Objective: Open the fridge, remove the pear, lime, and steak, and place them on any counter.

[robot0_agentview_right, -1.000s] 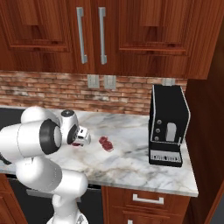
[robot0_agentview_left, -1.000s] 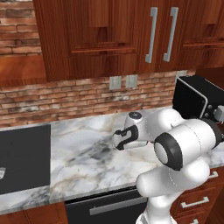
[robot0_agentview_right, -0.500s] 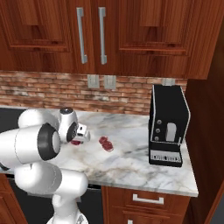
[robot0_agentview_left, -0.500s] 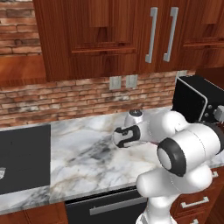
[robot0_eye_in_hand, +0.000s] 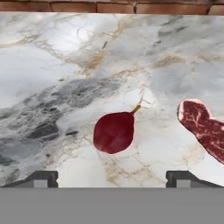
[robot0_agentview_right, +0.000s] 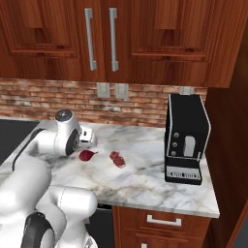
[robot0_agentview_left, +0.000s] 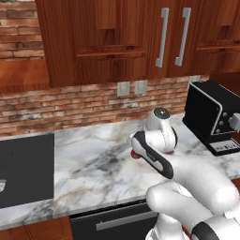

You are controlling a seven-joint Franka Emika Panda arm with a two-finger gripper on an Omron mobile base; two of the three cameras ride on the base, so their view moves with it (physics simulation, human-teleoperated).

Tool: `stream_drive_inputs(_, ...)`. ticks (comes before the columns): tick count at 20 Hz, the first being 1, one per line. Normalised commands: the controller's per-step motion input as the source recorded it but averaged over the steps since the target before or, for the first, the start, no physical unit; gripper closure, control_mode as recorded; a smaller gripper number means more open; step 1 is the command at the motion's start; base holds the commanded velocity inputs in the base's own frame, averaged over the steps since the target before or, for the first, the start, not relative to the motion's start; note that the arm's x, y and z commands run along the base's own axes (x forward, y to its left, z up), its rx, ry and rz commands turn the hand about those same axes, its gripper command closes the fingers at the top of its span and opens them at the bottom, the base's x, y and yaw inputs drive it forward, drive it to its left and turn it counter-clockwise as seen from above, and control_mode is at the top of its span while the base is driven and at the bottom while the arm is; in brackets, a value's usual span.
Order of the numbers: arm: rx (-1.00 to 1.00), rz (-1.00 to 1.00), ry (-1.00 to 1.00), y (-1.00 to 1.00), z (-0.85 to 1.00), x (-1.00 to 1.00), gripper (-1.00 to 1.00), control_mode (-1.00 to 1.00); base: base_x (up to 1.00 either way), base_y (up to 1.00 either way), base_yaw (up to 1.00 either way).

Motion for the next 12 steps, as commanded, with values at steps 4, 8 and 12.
stream_drive_inputs(4,0.00,0.06,-0.22,-0.33,1.00,-0.99,-1.00,-1.00,0.00,0.00,0.00)
stream_drive_inputs(8,0.00,0.03,-0.22,-0.34,1.00,-0.99,-1.00,-1.00,0.00,0.00,0.00)
stream_drive_inputs(12,0.00,0.02,-0.22,-0.27,1.00,-0.89,-1.00,-1.00,0.00,0.00,0.00)
